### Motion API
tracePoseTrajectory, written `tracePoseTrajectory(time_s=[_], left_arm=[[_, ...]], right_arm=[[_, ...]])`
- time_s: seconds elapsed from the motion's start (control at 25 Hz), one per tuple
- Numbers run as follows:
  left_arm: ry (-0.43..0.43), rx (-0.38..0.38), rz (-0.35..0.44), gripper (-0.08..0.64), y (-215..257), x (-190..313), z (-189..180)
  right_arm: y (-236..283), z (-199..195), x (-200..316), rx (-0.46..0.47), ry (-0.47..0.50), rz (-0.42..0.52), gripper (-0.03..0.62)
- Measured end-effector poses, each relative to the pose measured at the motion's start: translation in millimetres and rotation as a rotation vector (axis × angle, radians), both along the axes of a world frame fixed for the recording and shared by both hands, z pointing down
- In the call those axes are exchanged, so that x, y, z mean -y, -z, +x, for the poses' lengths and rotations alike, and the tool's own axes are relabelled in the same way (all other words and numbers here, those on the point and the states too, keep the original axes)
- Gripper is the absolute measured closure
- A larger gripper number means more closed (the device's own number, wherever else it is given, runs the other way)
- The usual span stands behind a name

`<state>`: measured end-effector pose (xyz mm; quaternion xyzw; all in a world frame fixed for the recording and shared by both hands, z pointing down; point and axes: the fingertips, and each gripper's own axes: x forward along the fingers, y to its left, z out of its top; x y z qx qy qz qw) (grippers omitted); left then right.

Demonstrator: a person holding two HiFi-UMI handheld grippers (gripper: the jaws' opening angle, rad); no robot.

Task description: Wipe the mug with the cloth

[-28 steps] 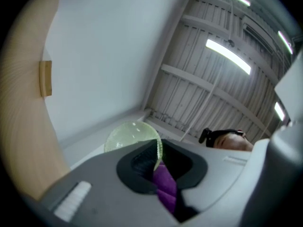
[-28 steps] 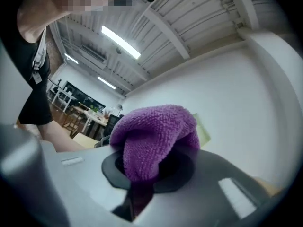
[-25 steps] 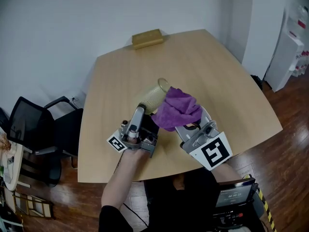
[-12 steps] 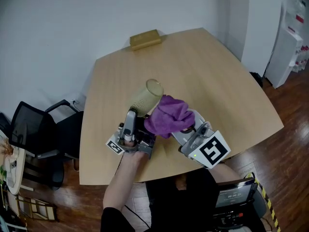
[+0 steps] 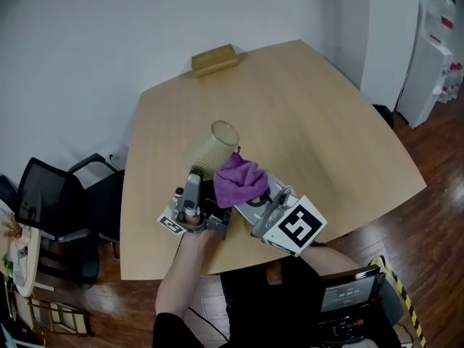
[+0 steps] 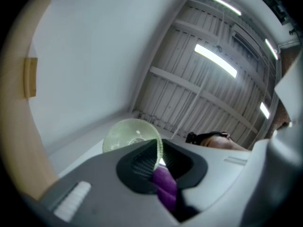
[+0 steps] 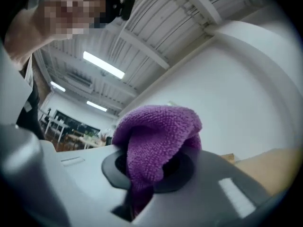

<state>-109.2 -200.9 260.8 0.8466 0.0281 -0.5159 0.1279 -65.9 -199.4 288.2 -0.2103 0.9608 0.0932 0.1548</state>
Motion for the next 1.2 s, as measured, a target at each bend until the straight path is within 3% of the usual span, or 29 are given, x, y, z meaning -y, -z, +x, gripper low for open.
tracePoseTrajectory(time_s=[0.08,0.12,0.16,0.28,0.4,0.48,0.64,0.72,0.8,0.92,1.04,1.12,1.2], left_arm=[[0.018,0.024,0.004,0.514,-2.1,1.2,1.6],[0.020,0.024,0.003,0.515,-2.3,1.8,1.6],[0.020,0.019,0.005,0.515,-1.7,1.7,1.3],[0.016,0.016,0.016,0.517,0.8,-0.9,1.3],[0.009,0.035,0.016,0.517,-0.9,-1.7,5.9],[-0.002,0.050,0.020,0.515,-2.5,-3.8,10.7],[-0.015,0.054,0.046,0.514,-2.1,-9.2,10.9],[-0.019,0.045,0.060,0.517,-1.0,-12.1,9.0],[-0.024,0.021,0.078,0.517,1.6,-15.3,3.9],[-0.024,0.002,0.117,0.517,6.2,-22.1,-1.3],[-0.027,0.036,0.151,0.517,9.8,-29.1,9.3],[-0.041,0.064,0.171,0.517,12.9,-37.0,21.4],[-0.053,0.073,0.198,0.517,2.7,-41.9,17.9]], right_arm=[[-10.4,-12.4,-7.5,-0.135,0.001,0.062,0.557],[-10.1,-10.6,-7.3,-0.159,-0.016,0.086,0.557],[-5.5,-4.2,-5.5,-0.146,-0.044,0.097,0.557],[23.1,31.5,-2.7,0.005,-0.177,0.130,0.557],[44.4,46.2,-13.0,0.068,-0.252,0.269,0.557],[35.4,29.6,-18.0,0.001,-0.231,0.315,0.557],[-9.4,-14.2,-30.4,-0.274,-0.104,0.348,0.557],[-15.7,-12.5,-33.0,-0.292,-0.088,0.334,0.555],[-6.1,11.4,-21.4,-0.140,-0.093,0.191,0.557],[20.3,69.8,15.0,0.268,-0.048,-0.095,0.556],[36.0,98.6,35.2,0.587,0.153,-0.316,0.557],[36.1,87.8,27.5,0.653,0.291,-0.384,0.556],[28.7,72.9,19.2,0.629,0.337,-0.399,0.557]])
